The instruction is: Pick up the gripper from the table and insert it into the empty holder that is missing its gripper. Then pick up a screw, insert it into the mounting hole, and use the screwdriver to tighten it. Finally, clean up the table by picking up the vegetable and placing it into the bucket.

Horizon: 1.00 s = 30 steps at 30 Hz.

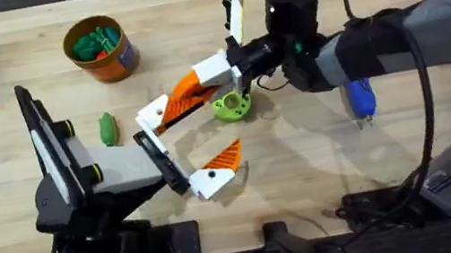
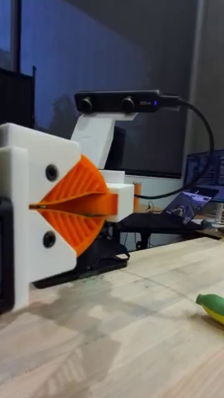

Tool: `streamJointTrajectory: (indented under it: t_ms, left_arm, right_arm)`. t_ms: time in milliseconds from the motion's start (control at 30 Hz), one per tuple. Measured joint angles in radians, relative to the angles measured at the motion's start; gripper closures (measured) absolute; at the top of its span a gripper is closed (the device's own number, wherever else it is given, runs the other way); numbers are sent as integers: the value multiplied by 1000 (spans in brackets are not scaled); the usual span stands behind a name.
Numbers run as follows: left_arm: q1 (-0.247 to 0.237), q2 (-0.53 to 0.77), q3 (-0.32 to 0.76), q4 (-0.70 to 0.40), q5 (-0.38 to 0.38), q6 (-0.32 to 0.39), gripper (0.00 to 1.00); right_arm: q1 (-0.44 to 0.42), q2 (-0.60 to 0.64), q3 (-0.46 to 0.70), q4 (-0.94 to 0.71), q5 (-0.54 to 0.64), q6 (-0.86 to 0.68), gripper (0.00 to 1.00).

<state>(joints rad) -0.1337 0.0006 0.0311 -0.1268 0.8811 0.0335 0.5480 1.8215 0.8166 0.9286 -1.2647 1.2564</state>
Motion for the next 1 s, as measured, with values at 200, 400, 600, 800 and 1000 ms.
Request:
streamJointTrajectory:
  t_ms: [200, 400, 600, 800, 1000]
  left_arm:
    - [2, 0, 0, 0, -10, 0, 16]
    - [2, 0, 0, 0, -8, 1, 16]
    - [1, 0, 0, 0, 9, 5, 16]
    - [1, 0, 0, 0, 12, 5, 16]
    - [1, 0, 0, 0, 11, 6, 16]
  right_arm:
    - [0, 41, 41, -1, -35, 0, 978]
    - [-1, 57, 62, -1, -66, 0, 978]
    - [-13, 57, 64, -2, -90, 0, 977]
    - [-12, 57, 64, -3, -91, 0, 976]
    - [-9, 59, 70, -7, -91, 0, 977]
